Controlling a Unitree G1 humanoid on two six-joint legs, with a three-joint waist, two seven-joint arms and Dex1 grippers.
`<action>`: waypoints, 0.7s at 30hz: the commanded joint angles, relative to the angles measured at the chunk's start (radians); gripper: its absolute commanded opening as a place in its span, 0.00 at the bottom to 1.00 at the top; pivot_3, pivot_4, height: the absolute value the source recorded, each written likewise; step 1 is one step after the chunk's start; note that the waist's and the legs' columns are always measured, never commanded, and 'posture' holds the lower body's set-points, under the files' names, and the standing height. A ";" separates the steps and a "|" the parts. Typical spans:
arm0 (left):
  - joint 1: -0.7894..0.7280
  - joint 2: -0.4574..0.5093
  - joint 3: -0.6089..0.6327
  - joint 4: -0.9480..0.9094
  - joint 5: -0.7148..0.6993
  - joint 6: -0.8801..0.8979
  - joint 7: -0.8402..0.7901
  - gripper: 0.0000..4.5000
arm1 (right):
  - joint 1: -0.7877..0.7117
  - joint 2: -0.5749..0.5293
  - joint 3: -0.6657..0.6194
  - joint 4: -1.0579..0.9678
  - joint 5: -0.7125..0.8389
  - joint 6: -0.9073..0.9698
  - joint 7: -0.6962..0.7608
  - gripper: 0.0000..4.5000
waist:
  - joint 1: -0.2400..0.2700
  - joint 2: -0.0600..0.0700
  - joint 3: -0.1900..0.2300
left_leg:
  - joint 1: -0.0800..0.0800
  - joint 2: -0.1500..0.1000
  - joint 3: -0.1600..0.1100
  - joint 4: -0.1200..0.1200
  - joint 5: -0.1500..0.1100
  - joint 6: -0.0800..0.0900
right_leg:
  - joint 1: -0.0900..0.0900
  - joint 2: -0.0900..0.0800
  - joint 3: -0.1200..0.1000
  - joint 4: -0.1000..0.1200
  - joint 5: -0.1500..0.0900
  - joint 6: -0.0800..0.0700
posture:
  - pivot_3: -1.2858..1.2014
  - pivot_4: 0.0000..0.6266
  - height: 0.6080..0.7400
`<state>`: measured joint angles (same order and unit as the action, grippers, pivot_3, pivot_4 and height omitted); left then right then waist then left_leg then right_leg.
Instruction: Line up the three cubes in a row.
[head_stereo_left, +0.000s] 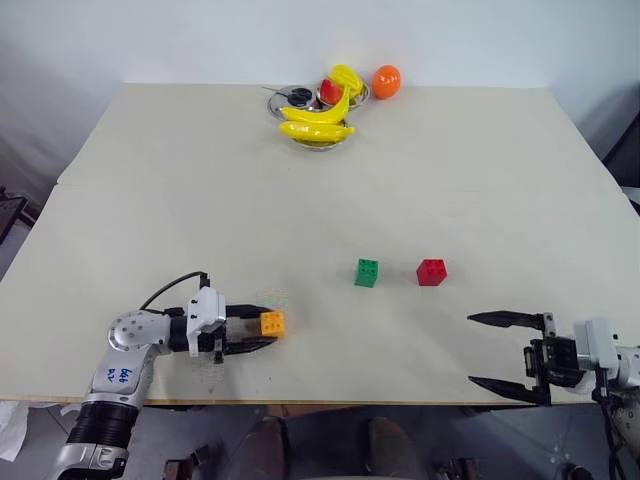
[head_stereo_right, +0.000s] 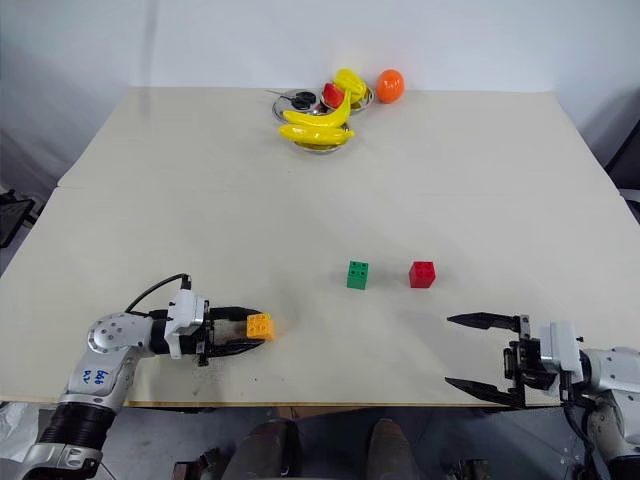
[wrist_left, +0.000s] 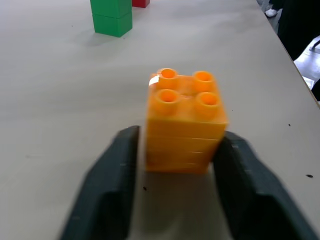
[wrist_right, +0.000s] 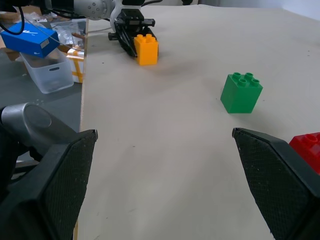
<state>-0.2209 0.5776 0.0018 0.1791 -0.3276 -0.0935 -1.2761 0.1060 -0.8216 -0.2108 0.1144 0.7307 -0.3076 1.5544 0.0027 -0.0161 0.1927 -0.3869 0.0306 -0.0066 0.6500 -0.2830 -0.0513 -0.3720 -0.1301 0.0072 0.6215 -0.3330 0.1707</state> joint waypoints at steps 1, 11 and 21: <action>-0.056 0.001 -0.014 -0.010 -0.022 0.014 -0.023 0.33 | 0.015 0.006 -0.044 -0.037 0.001 -0.008 0.042 1.00 | 0.000 0.000 0.000 | 0.000 0.000 0.000 0.000 0.000 0.000 | 0.000 0.000 0.000 0.000 0.000 0.000 | 0.52 0.24 1.00; -0.496 -0.140 -0.127 0.455 0.100 -0.104 -0.091 0.33 | 0.064 0.007 -0.095 -0.113 -0.006 0.027 -0.009 1.00 | 0.022 -0.001 0.000 | 0.000 0.000 0.000 0.002 0.001 -0.001 | 0.001 0.001 0.000 0.000 0.000 0.001 | 0.52 0.24 1.00; -0.751 -0.225 -0.118 0.947 0.204 -0.279 -0.099 0.33 | 0.113 0.028 -0.136 -0.217 -0.023 0.080 -0.081 1.00 | 0.022 -0.001 0.001 | -0.003 -0.001 0.002 -0.001 0.000 -0.001 | -0.002 0.001 0.000 -0.003 0.002 0.003 | 0.52 0.24 1.00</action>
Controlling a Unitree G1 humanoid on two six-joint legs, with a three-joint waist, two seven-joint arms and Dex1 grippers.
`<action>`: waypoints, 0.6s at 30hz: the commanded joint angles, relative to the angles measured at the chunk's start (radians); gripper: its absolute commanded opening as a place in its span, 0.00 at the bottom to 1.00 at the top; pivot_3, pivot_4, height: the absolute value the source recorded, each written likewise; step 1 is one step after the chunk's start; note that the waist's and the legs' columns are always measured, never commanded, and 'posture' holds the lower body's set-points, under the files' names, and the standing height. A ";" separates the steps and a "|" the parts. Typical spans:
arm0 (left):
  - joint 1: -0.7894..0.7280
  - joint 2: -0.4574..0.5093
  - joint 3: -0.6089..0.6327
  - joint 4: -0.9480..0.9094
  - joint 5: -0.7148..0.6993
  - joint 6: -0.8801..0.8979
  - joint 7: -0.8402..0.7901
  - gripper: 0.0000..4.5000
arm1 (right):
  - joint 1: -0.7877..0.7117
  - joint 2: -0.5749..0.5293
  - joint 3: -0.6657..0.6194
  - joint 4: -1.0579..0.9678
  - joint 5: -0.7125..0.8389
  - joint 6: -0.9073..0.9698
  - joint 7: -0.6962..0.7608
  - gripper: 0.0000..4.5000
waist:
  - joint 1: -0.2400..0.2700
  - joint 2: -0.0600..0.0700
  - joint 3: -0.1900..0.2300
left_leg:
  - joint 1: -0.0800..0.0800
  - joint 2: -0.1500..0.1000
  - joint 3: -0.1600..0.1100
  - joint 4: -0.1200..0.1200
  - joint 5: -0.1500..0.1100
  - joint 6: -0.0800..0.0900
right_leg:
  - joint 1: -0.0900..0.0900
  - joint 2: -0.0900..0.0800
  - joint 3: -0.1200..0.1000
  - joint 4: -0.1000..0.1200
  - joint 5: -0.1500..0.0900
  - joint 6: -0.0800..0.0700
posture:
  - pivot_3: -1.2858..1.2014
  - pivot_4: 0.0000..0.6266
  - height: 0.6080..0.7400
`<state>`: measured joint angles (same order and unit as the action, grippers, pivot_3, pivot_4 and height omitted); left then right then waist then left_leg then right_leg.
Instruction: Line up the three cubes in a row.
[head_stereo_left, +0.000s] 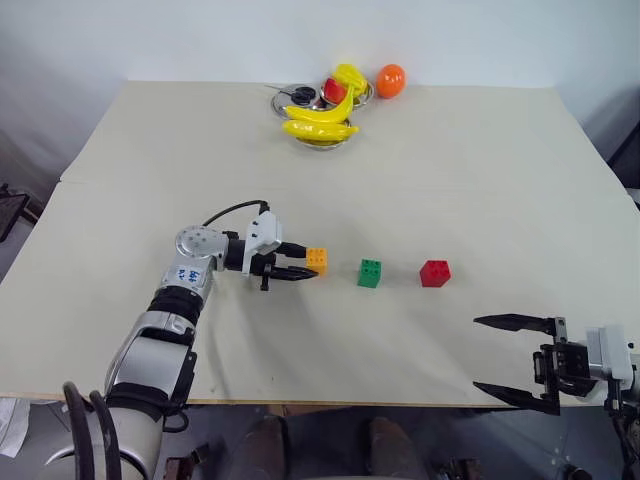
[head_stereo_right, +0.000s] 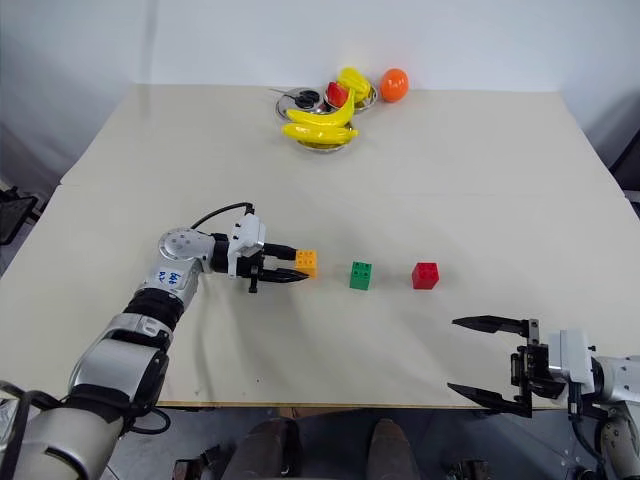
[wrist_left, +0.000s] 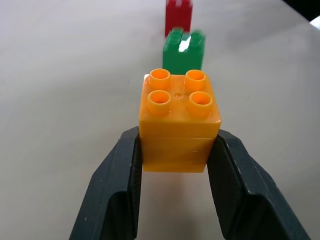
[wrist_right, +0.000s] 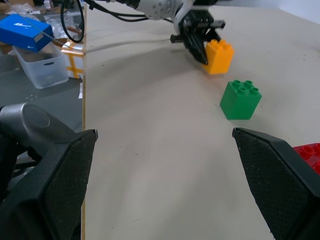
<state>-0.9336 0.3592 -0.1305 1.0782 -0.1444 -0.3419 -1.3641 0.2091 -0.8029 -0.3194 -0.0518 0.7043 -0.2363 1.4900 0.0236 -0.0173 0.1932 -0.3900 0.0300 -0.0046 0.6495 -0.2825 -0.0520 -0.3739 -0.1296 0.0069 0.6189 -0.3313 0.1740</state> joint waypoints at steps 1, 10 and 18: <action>-0.046 -0.010 0.017 0.065 0.026 -0.033 -0.017 0.33 | 0.011 0.011 -0.028 -0.059 0.001 0.013 -0.022 1.00 | 0.002 -0.001 0.000 | 0.000 0.000 0.000 0.000 0.000 0.000 | 0.000 0.000 0.000 0.000 0.000 0.000 | 0.52 0.24 1.00; -0.091 -0.012 0.027 0.162 0.088 -0.063 -0.008 0.33 | 0.018 0.020 -0.039 -0.112 -0.006 0.046 -0.061 1.00 | 0.002 -0.001 0.001 | 0.000 0.000 0.000 0.002 0.000 0.000 | 0.000 0.000 0.000 -0.001 0.000 0.000 | 0.52 0.24 1.00; -0.118 -0.014 0.057 0.188 0.109 -0.045 0.022 0.54 | 0.028 0.029 -0.034 -0.149 -0.011 0.066 -0.090 1.00 | 0.002 -0.001 0.001 | 0.000 0.000 0.000 0.002 0.000 0.000 | 0.000 0.000 0.000 0.000 0.000 0.000 | 0.52 0.24 1.00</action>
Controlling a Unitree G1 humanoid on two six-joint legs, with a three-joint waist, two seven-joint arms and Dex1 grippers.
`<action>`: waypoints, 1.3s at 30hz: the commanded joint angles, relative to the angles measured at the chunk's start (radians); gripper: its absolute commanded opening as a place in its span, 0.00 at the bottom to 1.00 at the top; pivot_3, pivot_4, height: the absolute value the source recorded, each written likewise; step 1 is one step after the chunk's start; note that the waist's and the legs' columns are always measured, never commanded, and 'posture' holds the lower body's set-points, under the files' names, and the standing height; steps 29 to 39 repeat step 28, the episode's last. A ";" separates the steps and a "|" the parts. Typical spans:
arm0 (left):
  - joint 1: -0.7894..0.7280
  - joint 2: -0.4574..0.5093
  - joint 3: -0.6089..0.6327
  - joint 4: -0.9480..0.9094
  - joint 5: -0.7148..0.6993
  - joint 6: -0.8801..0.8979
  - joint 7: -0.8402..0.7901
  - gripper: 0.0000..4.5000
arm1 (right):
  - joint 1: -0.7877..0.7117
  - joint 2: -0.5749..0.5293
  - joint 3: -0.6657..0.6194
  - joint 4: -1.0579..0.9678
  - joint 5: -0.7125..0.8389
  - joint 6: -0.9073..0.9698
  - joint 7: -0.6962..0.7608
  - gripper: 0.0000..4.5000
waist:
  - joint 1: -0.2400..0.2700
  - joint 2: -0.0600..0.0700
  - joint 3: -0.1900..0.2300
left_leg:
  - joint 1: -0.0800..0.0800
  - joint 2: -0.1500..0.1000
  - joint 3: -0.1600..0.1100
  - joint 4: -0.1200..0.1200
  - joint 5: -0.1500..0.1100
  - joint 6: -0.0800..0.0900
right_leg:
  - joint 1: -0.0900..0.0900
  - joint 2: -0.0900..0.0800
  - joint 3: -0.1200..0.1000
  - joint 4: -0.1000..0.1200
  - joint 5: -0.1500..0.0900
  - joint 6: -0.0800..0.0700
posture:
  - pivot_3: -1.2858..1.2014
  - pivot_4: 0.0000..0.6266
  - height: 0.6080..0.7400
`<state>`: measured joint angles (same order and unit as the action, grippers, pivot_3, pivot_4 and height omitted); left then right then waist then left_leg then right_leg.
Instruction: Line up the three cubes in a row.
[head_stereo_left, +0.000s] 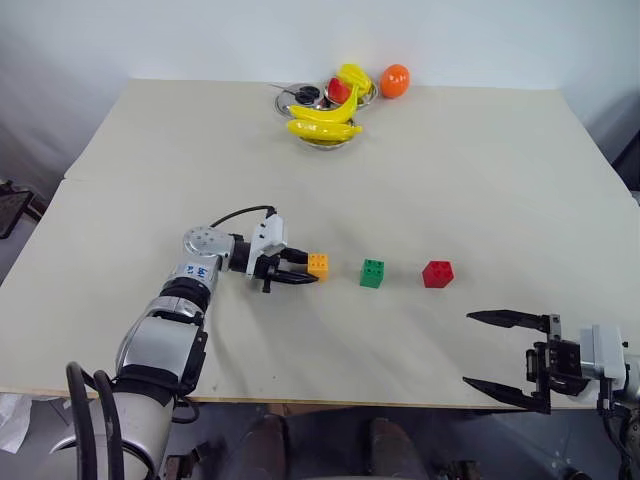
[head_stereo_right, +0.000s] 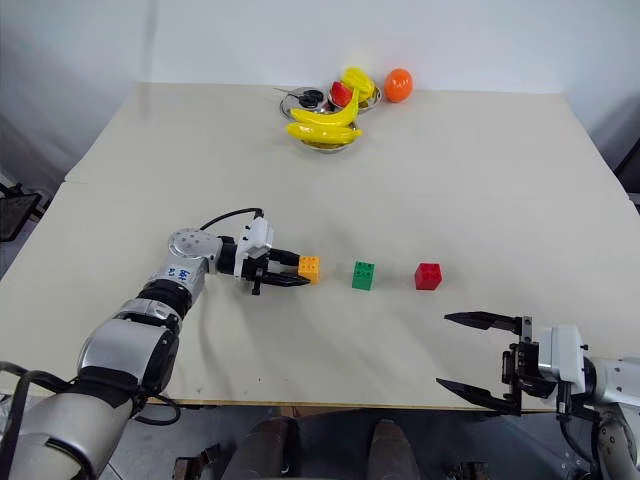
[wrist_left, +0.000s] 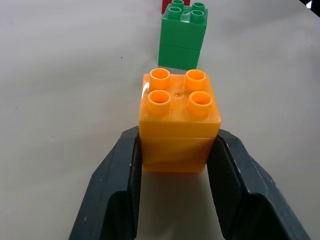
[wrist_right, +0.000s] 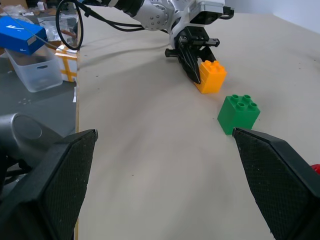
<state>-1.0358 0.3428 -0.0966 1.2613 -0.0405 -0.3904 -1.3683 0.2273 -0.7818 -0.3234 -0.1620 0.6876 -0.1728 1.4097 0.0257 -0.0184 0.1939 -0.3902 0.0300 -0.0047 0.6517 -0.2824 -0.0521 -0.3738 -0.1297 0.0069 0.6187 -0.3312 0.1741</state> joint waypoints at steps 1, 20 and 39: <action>-0.015 0.003 0.034 0.003 -0.004 0.007 0.013 0.60 | 0.010 0.007 -0.030 -0.042 0.007 0.006 -0.012 1.00 | 0.000 0.000 0.000 | 0.000 0.000 0.000 0.000 0.000 0.000 | 0.000 0.000 0.000 0.000 0.000 0.000 | 0.52 0.24 1.00; 0.496 0.436 0.228 -0.692 -0.296 0.213 -0.181 0.97 | 0.028 -0.071 -0.244 0.238 -0.001 -0.048 0.155 1.00 | -0.005 0.000 0.000 | 0.001 0.000 0.000 -0.002 -0.001 0.001 | 0.001 -0.001 0.000 0.002 0.000 0.000 | 0.52 0.24 1.00; 0.908 0.510 0.451 -1.042 -0.368 0.332 0.052 0.97 | -0.095 -0.140 -0.212 0.513 -0.077 -0.114 0.198 1.00 | -0.029 0.001 0.000 | 0.004 0.002 0.000 -0.005 -0.003 0.005 | 0.000 -0.001 0.000 0.002 -0.002 -0.004 | 0.52 0.24 1.00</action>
